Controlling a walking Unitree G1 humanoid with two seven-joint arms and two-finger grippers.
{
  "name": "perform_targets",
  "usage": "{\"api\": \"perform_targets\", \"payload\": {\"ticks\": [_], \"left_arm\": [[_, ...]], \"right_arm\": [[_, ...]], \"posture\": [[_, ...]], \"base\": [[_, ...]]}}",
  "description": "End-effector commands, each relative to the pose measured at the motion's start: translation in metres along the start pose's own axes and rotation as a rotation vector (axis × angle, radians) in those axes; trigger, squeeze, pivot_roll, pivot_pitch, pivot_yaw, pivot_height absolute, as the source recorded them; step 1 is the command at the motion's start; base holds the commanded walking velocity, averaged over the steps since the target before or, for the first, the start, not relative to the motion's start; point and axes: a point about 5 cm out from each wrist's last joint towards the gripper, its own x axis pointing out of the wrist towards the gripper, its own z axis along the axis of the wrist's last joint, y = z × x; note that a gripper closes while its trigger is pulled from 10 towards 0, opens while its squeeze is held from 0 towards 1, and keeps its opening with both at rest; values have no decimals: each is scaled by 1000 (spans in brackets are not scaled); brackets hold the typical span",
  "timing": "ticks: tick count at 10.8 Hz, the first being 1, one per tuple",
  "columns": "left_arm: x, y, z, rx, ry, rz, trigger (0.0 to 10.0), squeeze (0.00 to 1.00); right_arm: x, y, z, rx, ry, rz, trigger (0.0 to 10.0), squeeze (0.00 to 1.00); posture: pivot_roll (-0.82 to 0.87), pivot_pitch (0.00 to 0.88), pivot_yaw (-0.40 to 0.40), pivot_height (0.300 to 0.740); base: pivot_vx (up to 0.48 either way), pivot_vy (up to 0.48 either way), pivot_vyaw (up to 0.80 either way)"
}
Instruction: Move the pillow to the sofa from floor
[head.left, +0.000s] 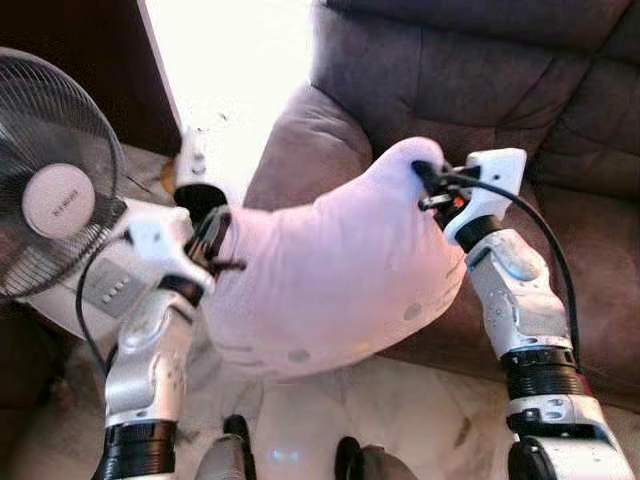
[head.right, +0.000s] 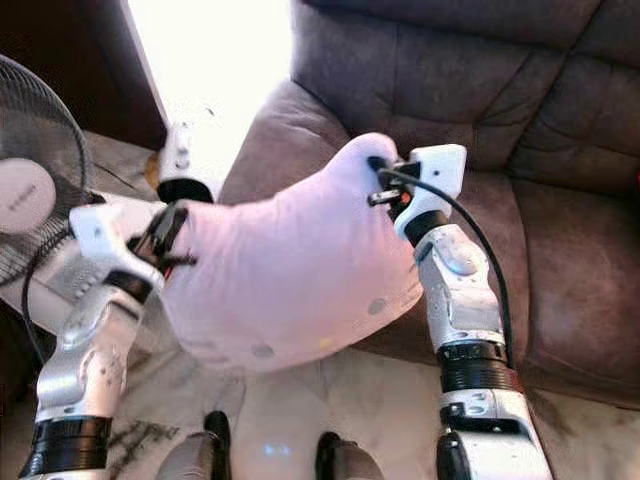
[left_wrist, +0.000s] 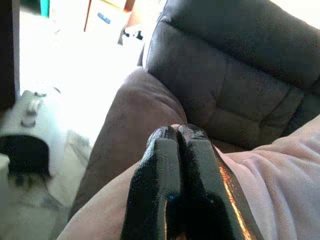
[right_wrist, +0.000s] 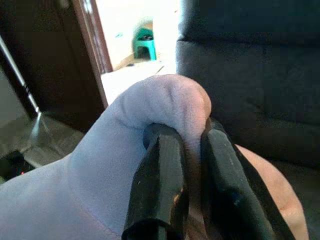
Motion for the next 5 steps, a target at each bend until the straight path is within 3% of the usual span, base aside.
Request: {"api": "perform_targets", "payload": {"ticks": [1,5], "left_arm": [[4,-11,12,29,-49,-39,10000,0],[6,-6,10,77,-26,-3,10000,0]], "right_arm": [[1,4,9,2,-51,-3,10000,0],[2,11,1,-17,-36,-23,10000,0]], "posture": [[91,156,-41,740],[96,124,-28,740]], "base": [[0,0,0],[0,0,0]]}}
